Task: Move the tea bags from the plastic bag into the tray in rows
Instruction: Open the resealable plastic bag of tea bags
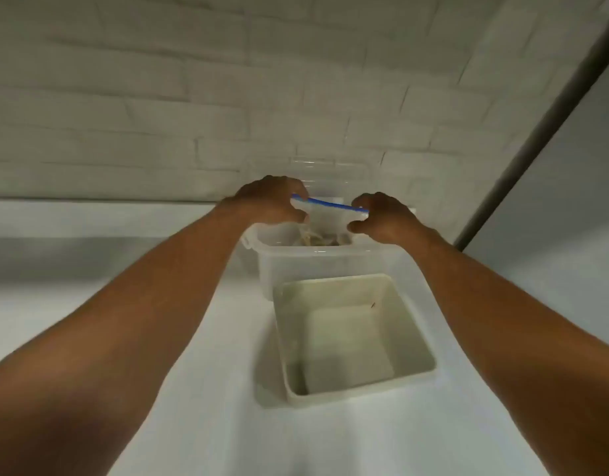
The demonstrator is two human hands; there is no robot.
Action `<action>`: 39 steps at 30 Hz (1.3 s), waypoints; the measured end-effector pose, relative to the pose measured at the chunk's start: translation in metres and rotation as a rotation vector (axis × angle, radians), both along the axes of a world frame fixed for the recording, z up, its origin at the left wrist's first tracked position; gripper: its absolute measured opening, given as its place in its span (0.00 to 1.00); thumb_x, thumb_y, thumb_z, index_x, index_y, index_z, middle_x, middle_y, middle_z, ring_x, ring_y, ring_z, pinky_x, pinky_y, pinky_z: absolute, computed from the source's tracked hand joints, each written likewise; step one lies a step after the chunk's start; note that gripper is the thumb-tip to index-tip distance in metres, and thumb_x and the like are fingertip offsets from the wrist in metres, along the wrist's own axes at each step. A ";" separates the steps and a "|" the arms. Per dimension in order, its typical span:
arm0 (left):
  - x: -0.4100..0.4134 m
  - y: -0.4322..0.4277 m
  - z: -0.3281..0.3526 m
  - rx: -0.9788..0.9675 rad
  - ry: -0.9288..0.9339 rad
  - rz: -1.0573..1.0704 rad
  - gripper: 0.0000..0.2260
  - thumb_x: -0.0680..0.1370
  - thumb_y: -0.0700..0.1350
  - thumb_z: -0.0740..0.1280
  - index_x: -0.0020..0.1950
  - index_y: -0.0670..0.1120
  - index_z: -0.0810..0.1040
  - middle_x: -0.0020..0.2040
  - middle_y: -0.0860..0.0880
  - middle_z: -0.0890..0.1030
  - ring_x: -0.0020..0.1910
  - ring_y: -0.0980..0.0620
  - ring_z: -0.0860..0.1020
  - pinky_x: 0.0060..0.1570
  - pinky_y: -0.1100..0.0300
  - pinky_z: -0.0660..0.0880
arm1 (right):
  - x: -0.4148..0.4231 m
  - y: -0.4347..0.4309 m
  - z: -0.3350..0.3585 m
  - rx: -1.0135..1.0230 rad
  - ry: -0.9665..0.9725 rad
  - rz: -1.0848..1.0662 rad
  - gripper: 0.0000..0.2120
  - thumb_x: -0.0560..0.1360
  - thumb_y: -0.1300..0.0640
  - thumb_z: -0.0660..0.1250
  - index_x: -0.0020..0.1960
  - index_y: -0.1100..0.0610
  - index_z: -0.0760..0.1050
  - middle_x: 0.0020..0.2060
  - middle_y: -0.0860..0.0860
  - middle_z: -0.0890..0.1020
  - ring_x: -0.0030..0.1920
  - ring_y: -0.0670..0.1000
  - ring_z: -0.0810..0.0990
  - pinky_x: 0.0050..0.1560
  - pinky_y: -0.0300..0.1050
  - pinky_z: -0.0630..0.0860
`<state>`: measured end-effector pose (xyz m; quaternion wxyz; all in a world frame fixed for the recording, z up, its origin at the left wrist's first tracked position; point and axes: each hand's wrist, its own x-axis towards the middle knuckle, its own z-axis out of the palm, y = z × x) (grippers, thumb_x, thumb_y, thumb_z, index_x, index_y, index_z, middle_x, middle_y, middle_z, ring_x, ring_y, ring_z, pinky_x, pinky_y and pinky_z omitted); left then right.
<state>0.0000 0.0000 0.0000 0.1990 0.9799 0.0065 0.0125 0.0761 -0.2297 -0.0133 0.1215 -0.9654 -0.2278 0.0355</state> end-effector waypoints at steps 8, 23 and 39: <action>0.057 -0.019 -0.045 0.082 0.048 0.063 0.41 0.75 0.53 0.73 0.81 0.55 0.53 0.78 0.45 0.62 0.69 0.41 0.72 0.62 0.48 0.74 | 0.044 -0.006 -0.032 -0.129 0.112 -0.023 0.38 0.76 0.52 0.70 0.79 0.54 0.53 0.73 0.56 0.67 0.69 0.58 0.70 0.63 0.48 0.69; 0.039 -0.009 -0.036 -0.295 -0.089 0.209 0.10 0.75 0.54 0.73 0.50 0.49 0.84 0.42 0.50 0.82 0.43 0.50 0.80 0.40 0.57 0.75 | 0.052 -0.010 -0.026 0.194 -0.064 -0.026 0.11 0.75 0.42 0.67 0.45 0.50 0.79 0.35 0.46 0.78 0.38 0.49 0.78 0.34 0.42 0.70; -0.014 -0.038 0.039 -1.115 -0.498 0.155 0.07 0.80 0.50 0.68 0.53 0.48 0.74 0.45 0.47 0.86 0.48 0.43 0.85 0.53 0.43 0.80 | -0.007 -0.010 0.049 1.245 0.221 -0.059 0.10 0.76 0.56 0.72 0.44 0.52 0.69 0.45 0.51 0.81 0.47 0.56 0.85 0.51 0.58 0.81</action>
